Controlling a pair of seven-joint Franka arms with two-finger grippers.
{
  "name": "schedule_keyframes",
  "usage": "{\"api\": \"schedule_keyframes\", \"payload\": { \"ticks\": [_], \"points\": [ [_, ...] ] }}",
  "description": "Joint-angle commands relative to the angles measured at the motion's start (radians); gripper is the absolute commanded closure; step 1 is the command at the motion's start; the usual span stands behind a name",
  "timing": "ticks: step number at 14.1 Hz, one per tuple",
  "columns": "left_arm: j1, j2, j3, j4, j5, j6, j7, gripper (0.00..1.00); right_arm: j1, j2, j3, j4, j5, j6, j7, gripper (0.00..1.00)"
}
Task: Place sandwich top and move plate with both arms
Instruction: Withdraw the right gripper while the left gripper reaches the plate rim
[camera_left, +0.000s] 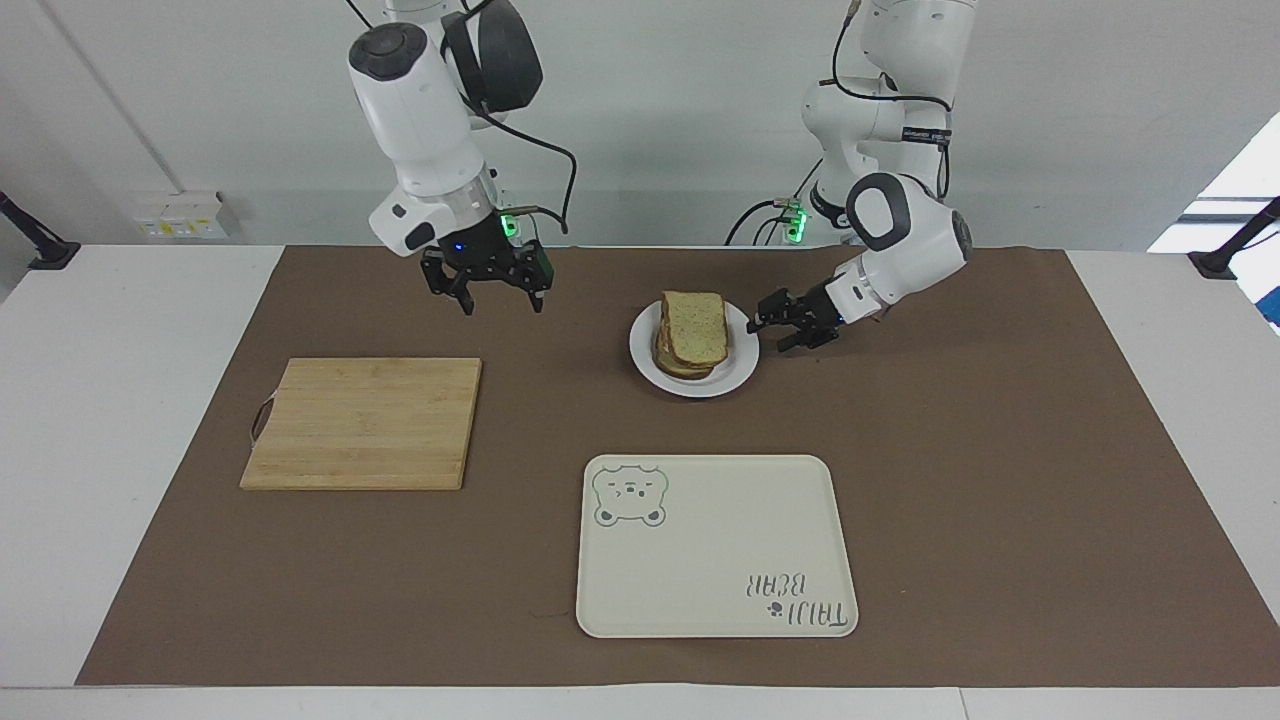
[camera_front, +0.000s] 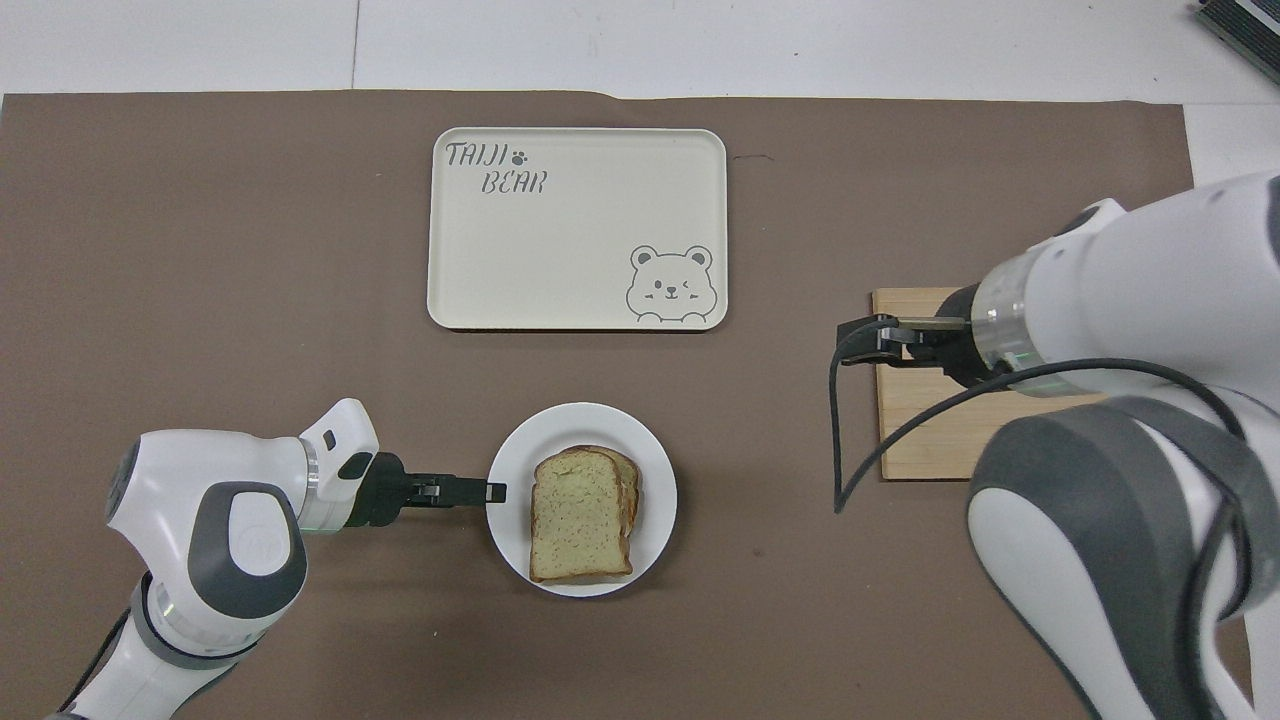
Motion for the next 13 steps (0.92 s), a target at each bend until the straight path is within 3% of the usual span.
{"api": "schedule_keyframes", "payload": {
  "ticks": [1, 6, 8, 13],
  "points": [
    [-0.034, -0.039, 0.015, -0.064, -0.094, 0.019, 0.052, 0.24, -0.031, -0.039, 0.007, 0.013, -0.026, -0.058, 0.002, 0.00],
    [-0.035, -0.044, 0.015, -0.090, -0.162, 0.013, 0.107, 0.27, -0.113, -0.044, 0.002, 0.101, -0.051, -0.159, 0.000, 0.00],
    [-0.035, -0.041, 0.015, -0.092, -0.176, 0.013, 0.138, 0.40, -0.146, -0.042, -0.001, 0.156, -0.051, -0.216, 0.000, 0.00],
    [-0.066, -0.010, 0.015, -0.111, -0.260, 0.021, 0.234, 0.43, -0.215, -0.044, -0.001, 0.257, -0.077, -0.315, -0.002, 0.00]
  ]
}}
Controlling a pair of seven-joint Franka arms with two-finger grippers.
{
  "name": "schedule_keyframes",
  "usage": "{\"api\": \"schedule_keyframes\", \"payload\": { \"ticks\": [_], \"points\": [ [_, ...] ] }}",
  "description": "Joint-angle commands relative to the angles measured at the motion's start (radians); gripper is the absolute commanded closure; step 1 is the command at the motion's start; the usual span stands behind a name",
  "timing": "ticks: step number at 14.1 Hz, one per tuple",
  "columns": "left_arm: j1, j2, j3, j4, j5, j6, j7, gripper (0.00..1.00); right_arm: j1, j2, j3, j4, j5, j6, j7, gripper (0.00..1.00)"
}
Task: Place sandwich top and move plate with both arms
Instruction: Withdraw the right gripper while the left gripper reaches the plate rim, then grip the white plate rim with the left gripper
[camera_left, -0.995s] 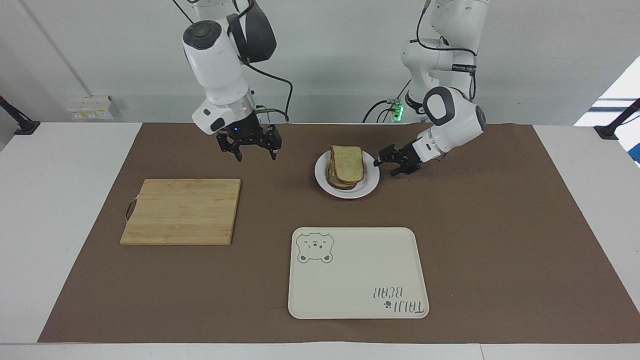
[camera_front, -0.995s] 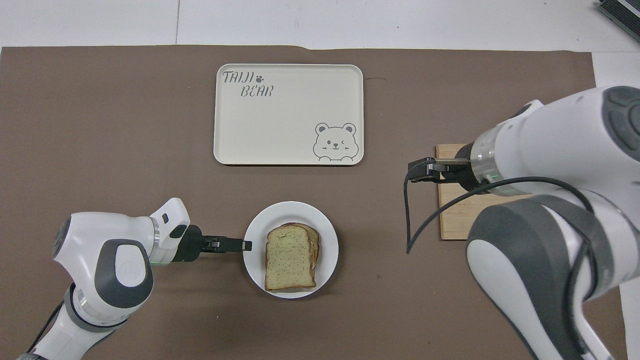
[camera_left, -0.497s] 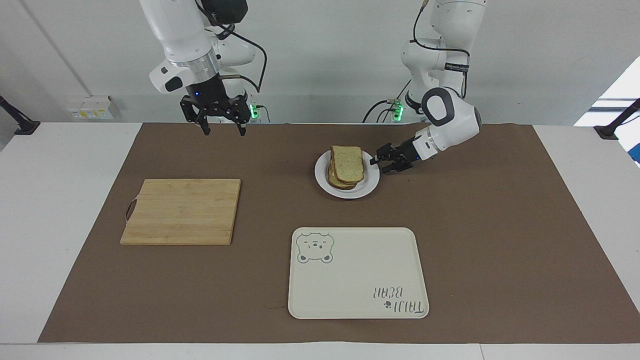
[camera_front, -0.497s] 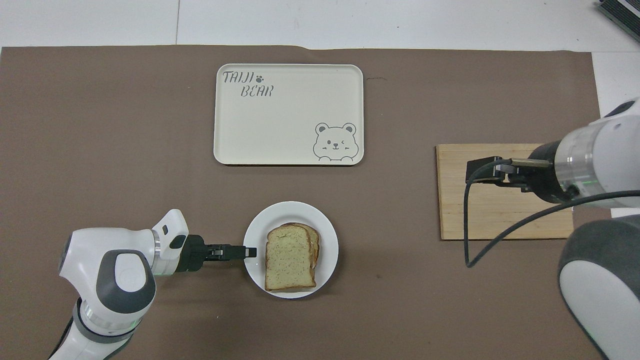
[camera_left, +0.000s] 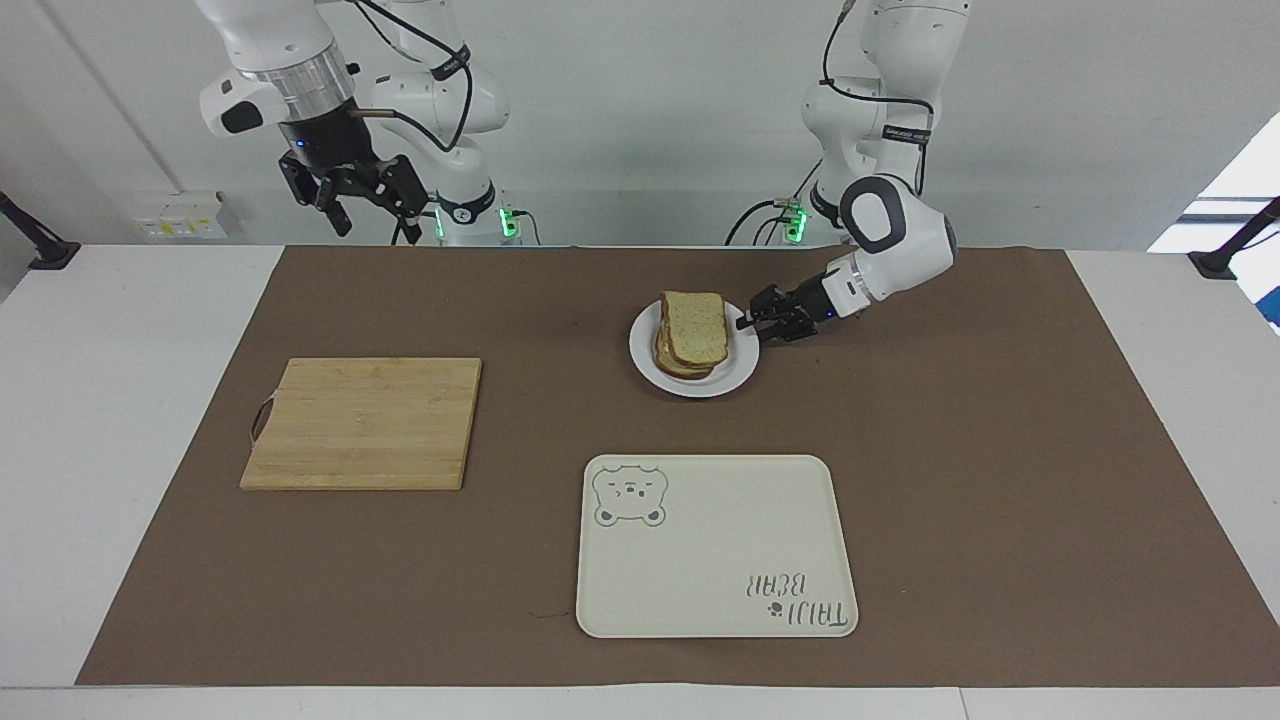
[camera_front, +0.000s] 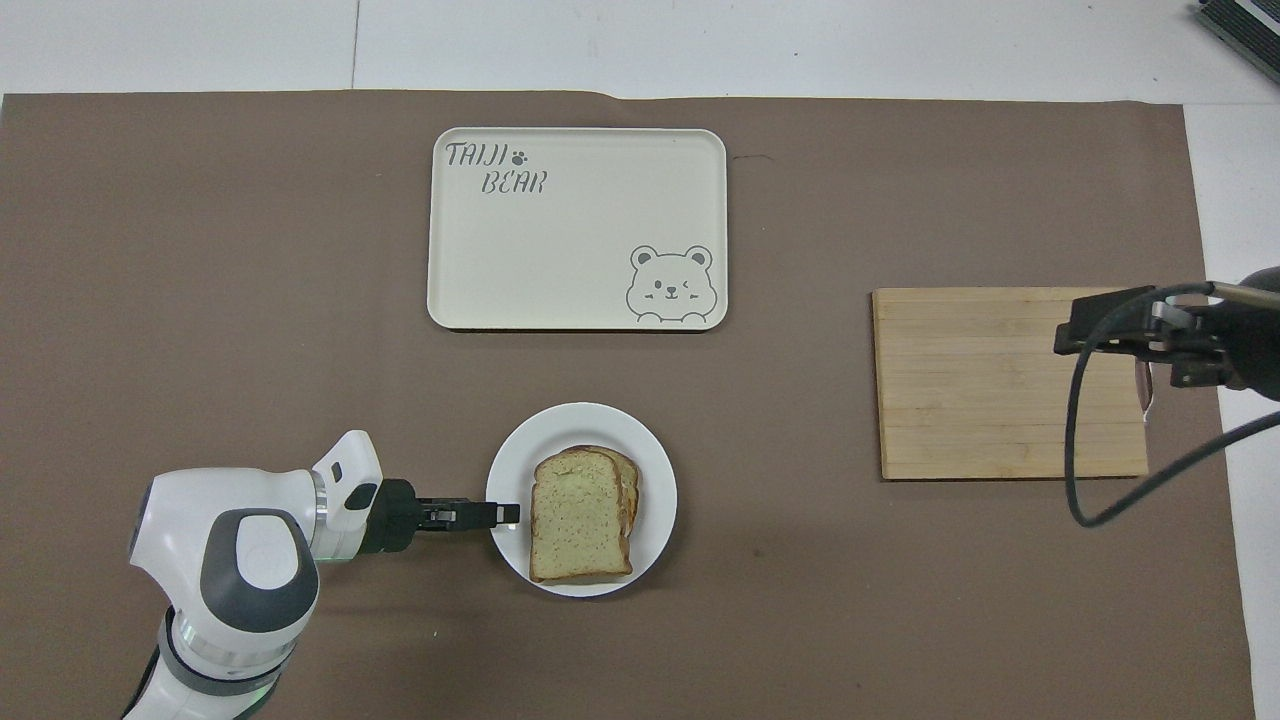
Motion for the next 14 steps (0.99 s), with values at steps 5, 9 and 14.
{"api": "schedule_keyframes", "payload": {
  "ticks": [5, 9, 14],
  "points": [
    [-0.041, 0.051, 0.016, -0.036, -0.169, 0.018, 0.186, 0.61, -0.032, -0.018, -0.087, 0.081, -0.064, -0.116, -0.122, 0.00],
    [-0.031, 0.077, 0.016, -0.035, -0.188, 0.001, 0.254, 0.90, -0.030, -0.029, -0.121, 0.074, -0.103, -0.121, -0.198, 0.00],
    [-0.014, 0.077, 0.018, -0.029, -0.188, -0.040, 0.247, 1.00, -0.030, -0.008, -0.117, 0.004, -0.090, -0.078, -0.195, 0.00]
  ]
}}
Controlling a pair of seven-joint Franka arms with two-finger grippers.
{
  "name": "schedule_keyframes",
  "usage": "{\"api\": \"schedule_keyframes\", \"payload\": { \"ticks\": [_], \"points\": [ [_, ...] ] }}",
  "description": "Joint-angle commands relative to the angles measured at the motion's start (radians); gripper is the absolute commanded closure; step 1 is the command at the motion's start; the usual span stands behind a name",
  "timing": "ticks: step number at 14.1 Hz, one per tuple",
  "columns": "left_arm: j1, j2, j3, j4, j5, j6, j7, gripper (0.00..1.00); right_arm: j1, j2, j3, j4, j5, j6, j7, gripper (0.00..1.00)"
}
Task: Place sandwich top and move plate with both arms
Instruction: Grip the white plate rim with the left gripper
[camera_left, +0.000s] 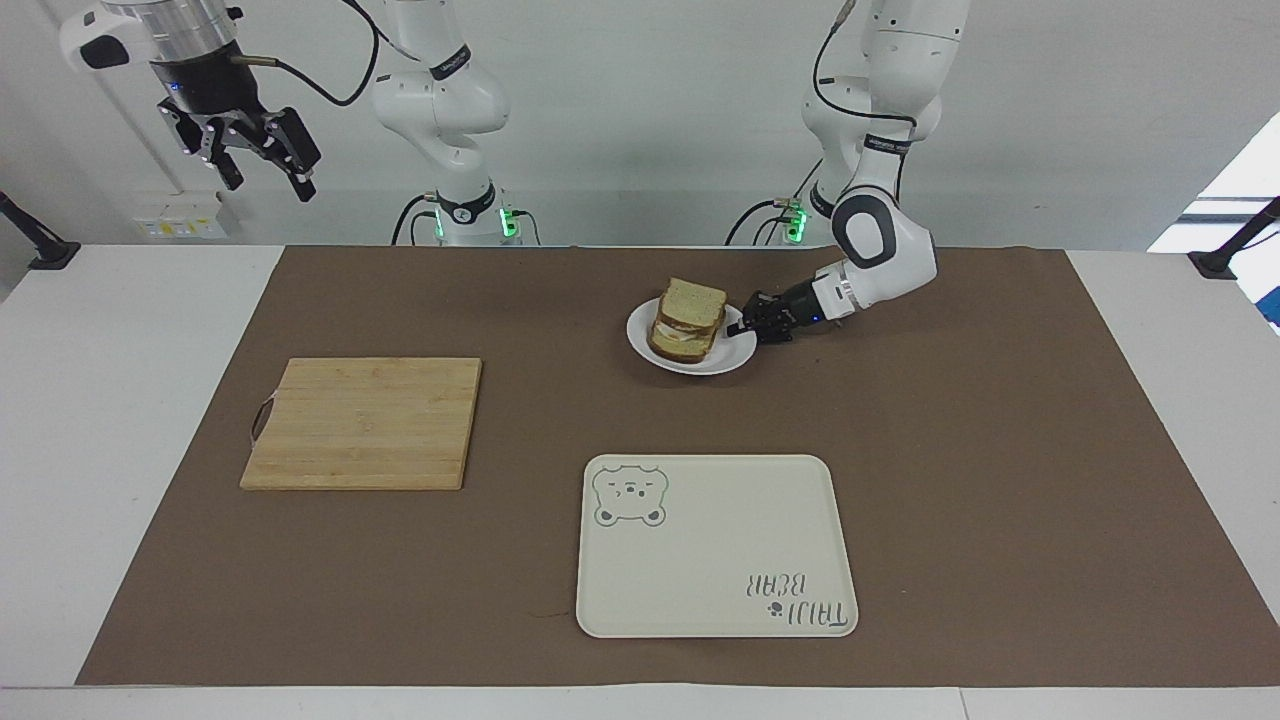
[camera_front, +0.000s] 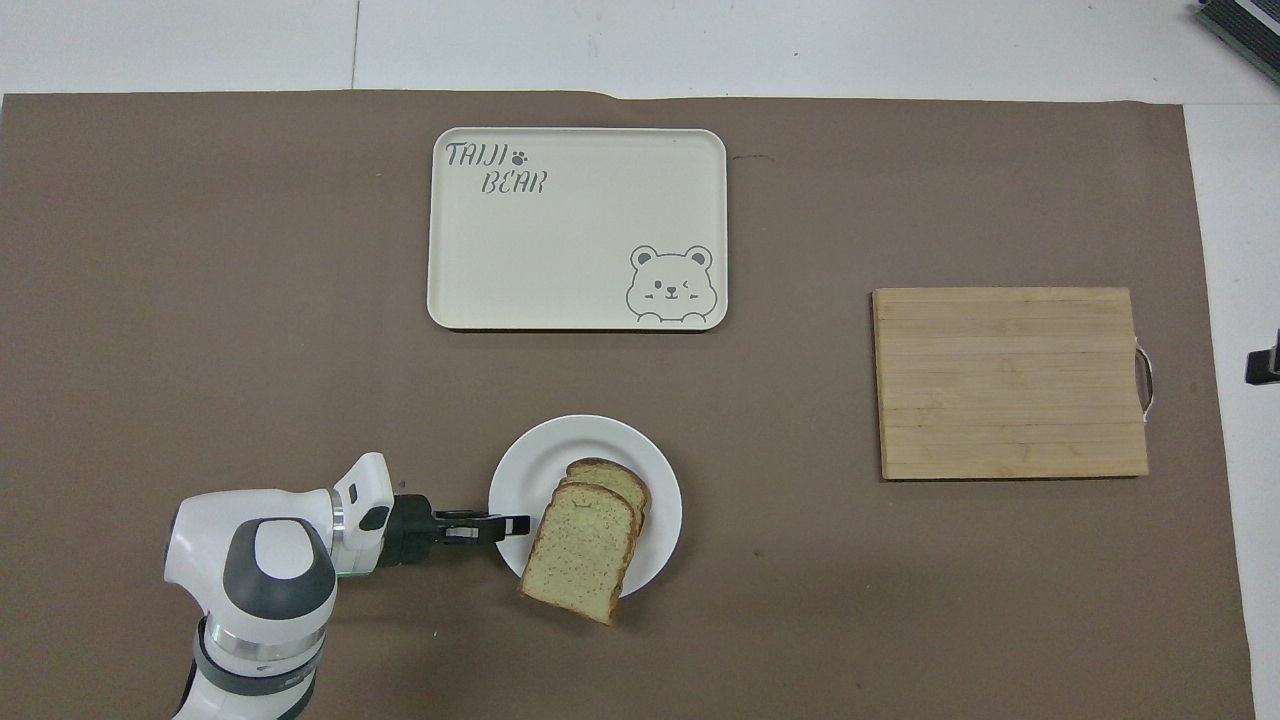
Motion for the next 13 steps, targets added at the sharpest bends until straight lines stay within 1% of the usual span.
{"api": "schedule_keyframes", "payload": {
  "ticks": [1, 4, 6, 7, 10, 12, 13],
  "points": [
    [-0.002, 0.004, 0.012, -0.005, -0.014, -0.016, 0.005, 1.00, -0.009, -0.005, 0.008, -0.082, -0.014, 0.062, -0.019, 0.00],
    [-0.010, 0.008, 0.012, 0.000, -0.013, -0.013, -0.110, 1.00, 0.003, -0.005, 0.010, -0.082, -0.026, 0.067, -0.018, 0.00],
    [-0.004, 0.007, 0.013, 0.001, -0.013, -0.019, -0.142, 1.00, 0.002, -0.005, 0.010, -0.081, -0.028, 0.069, -0.045, 0.00],
    [-0.004, 0.004, 0.013, 0.003, -0.013, -0.020, -0.160, 1.00, 0.003, -0.005, 0.015, -0.082, -0.028, 0.072, -0.088, 0.00],
    [-0.004, -0.007, 0.013, 0.029, -0.011, -0.029, -0.246, 1.00, 0.006, -0.005, 0.021, -0.085, -0.031, 0.089, -0.098, 0.00],
    [-0.005, -0.024, 0.013, 0.041, -0.008, -0.042, -0.321, 1.00, 0.046, -0.002, 0.021, -0.078, -0.109, 0.078, -0.104, 0.00],
    [-0.009, -0.033, 0.013, 0.046, -0.004, -0.043, -0.361, 1.00, 0.052, -0.001, 0.021, -0.065, -0.115, 0.060, -0.099, 0.00]
  ]
}}
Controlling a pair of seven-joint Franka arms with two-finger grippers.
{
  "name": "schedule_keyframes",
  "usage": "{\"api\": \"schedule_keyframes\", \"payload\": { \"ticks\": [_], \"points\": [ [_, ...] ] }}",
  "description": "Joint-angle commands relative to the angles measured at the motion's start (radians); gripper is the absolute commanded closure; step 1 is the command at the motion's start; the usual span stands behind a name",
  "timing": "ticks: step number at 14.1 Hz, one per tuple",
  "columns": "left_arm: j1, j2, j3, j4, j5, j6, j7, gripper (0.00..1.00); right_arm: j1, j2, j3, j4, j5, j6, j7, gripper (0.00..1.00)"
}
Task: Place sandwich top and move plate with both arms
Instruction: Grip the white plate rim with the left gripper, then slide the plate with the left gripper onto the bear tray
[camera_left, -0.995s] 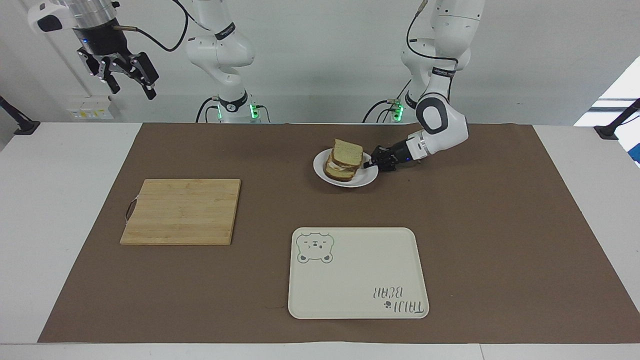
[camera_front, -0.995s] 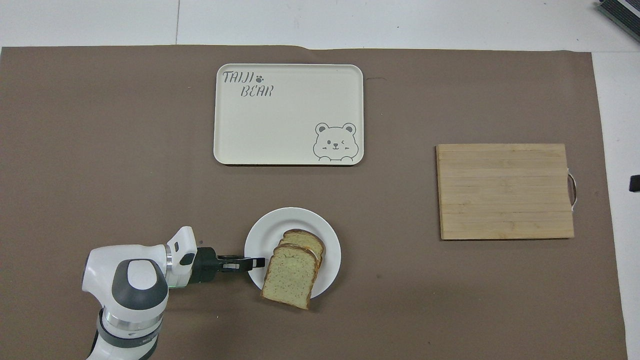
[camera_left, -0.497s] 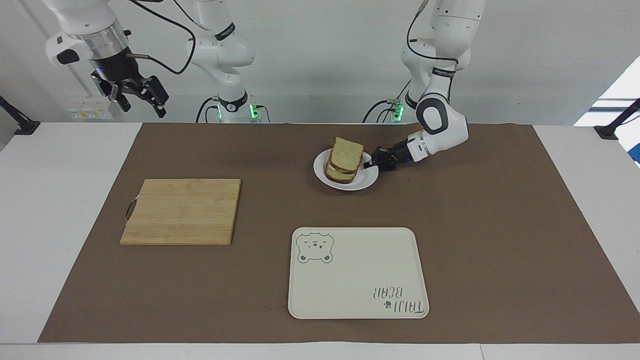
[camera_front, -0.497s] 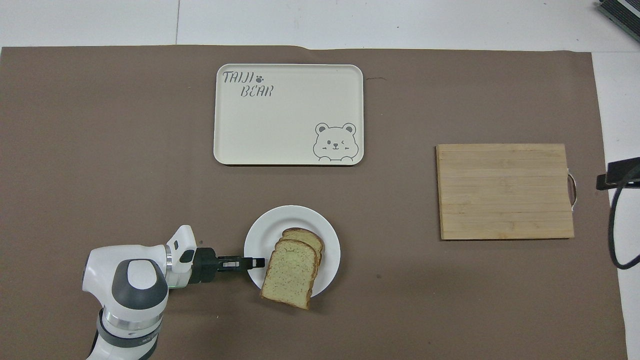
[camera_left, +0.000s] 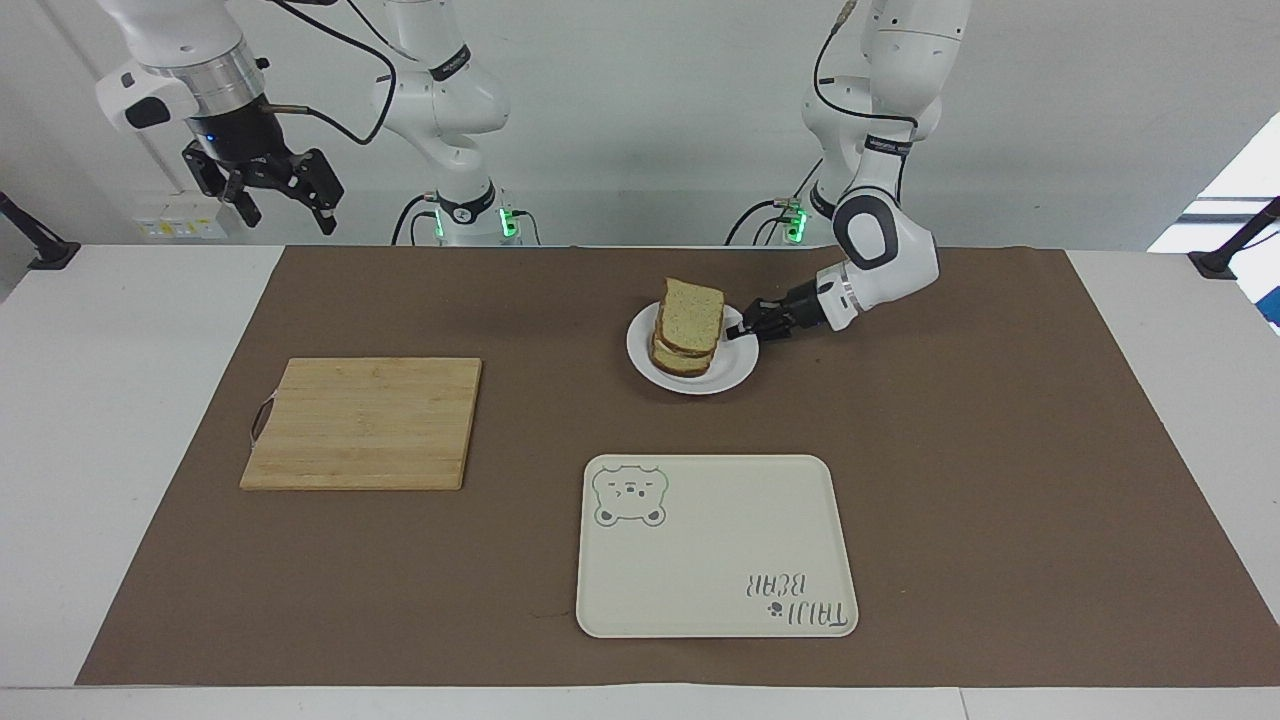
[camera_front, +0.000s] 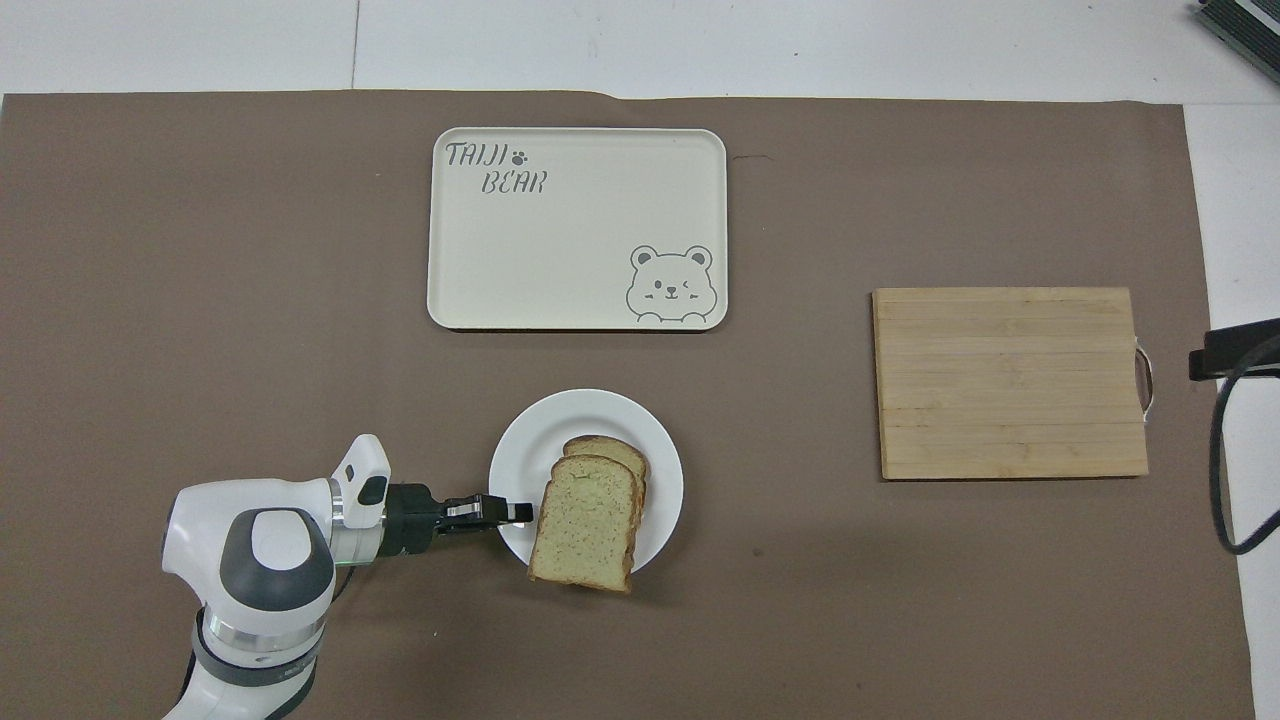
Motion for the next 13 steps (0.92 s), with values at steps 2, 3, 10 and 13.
{"api": "schedule_keyframes", "payload": {
  "ticks": [2, 3, 10, 13],
  "points": [
    [-0.007, -0.042, 0.011, 0.024, 0.012, -0.046, -0.126, 1.00, 0.012, -0.014, -0.007, -0.001, 0.012, -0.032, 0.013, 0.00],
    [-0.004, -0.053, 0.011, 0.028, 0.028, -0.049, -0.143, 1.00, 0.006, -0.012, -0.012, -0.001, 0.056, -0.029, 0.030, 0.00],
    [0.054, -0.031, 0.014, 0.144, 0.168, -0.113, -0.237, 1.00, 0.005, -0.015, -0.010, -0.004, 0.064, -0.015, 0.016, 0.00],
    [0.112, 0.010, 0.014, 0.209, 0.223, -0.167, -0.274, 1.00, 0.006, -0.017, -0.010, -0.006, 0.064, -0.015, 0.018, 0.00]
  ]
}}
